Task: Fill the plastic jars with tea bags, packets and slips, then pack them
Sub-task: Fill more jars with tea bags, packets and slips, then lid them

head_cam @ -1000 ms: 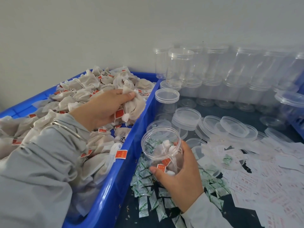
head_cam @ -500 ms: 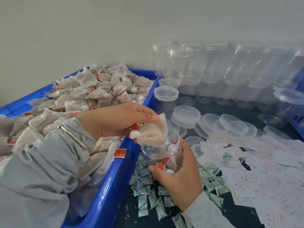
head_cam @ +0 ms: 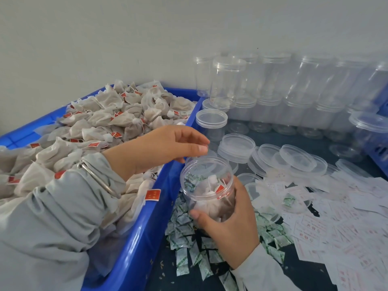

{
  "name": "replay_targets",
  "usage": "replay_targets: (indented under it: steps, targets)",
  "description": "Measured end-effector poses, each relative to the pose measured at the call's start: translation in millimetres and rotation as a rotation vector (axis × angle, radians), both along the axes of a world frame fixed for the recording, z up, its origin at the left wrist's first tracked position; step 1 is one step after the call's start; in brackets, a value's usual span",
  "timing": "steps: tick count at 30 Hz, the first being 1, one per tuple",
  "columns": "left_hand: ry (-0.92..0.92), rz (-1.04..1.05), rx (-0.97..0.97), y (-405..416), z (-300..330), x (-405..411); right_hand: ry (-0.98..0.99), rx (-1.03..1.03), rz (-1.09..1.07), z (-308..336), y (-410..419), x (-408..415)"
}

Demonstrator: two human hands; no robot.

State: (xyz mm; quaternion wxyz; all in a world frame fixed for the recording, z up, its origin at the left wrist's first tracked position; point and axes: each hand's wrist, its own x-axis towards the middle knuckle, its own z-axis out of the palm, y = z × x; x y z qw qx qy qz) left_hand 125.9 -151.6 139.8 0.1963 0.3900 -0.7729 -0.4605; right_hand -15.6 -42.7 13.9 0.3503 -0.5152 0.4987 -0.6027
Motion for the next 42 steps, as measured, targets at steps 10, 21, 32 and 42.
replay_targets:
  steps: [10,21,32,42]
  targets:
    - [0.014,-0.398,0.104,16,-13,-11,-0.161,-0.236,-0.003,16,5,-5]
    - [0.134,0.062,-0.232,21,-22,-25,0.071,-0.038,-0.089,20,-9,-36]
    - [0.279,0.330,-0.162,3,-23,-17,0.993,0.065,-0.052,-12,-16,-31]
    - [0.238,0.285,-0.184,6,-23,-19,1.174,0.071,-0.118,-14,-13,-26]
